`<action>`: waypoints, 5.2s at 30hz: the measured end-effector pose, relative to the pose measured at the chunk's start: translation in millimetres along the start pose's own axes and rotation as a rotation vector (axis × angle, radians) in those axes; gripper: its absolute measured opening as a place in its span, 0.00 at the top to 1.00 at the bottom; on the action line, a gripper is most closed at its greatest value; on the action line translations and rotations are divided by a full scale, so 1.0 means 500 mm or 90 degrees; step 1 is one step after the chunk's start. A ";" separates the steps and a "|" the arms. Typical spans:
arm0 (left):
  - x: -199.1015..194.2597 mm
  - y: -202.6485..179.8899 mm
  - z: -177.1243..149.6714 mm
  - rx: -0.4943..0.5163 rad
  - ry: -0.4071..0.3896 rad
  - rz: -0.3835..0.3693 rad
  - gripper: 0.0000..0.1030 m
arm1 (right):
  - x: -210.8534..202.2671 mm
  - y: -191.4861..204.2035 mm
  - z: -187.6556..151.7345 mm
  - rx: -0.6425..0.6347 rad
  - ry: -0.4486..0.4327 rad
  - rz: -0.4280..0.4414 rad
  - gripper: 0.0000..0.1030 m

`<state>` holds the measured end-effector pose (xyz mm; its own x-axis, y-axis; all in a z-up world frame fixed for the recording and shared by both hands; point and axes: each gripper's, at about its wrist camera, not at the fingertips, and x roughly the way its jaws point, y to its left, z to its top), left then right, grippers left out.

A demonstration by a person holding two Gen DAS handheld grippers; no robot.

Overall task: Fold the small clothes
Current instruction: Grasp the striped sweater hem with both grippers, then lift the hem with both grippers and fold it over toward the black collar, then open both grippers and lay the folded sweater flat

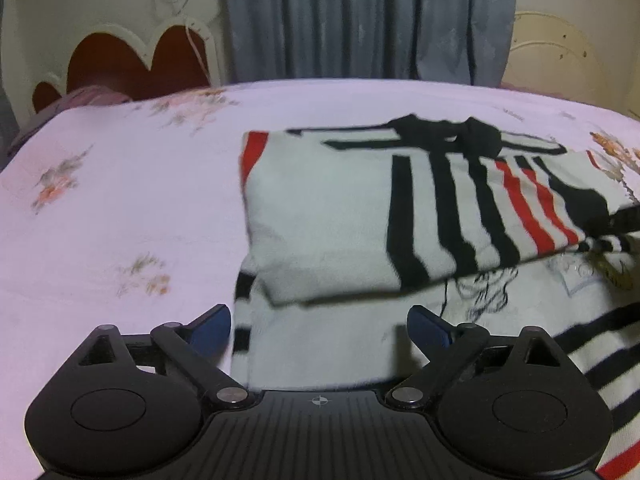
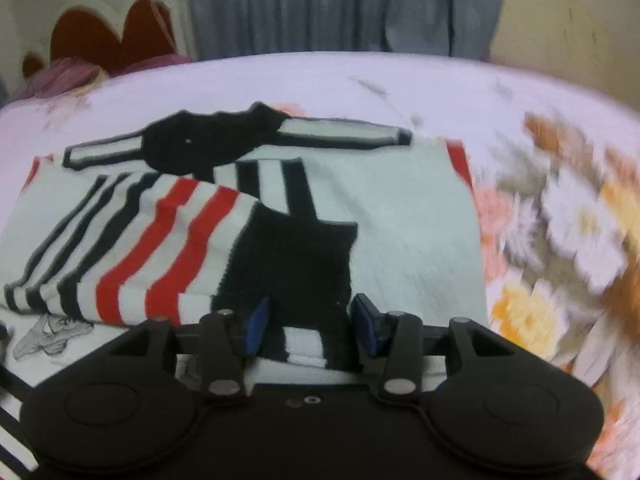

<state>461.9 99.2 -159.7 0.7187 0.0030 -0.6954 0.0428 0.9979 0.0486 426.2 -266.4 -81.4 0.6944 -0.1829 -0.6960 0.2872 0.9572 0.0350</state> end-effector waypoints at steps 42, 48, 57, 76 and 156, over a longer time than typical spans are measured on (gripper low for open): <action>-0.316 0.082 -0.381 -0.257 0.048 -0.227 0.23 | -0.346 -0.261 -0.486 0.270 0.064 0.349 0.48; -0.250 0.121 -0.345 -0.344 0.023 -0.301 0.23 | -0.308 -0.242 -0.473 0.310 0.064 0.396 0.60; -0.259 0.088 -0.339 -0.275 0.012 -0.217 0.75 | -0.287 -0.248 -0.486 0.297 0.079 0.399 0.94; -0.093 0.163 0.007 -0.454 -0.108 -0.297 0.95 | -0.242 -0.287 -0.098 0.314 -0.112 0.406 0.95; 0.160 -0.067 0.222 0.015 -0.087 0.010 0.36 | 0.059 -0.106 0.135 -0.084 -0.102 -0.044 0.59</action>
<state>595.2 58.7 -137.2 0.8075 0.0080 -0.5898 0.0461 0.9960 0.0767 476.1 -337.5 -55.4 0.7754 -0.2722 -0.5698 0.2558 0.9604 -0.1107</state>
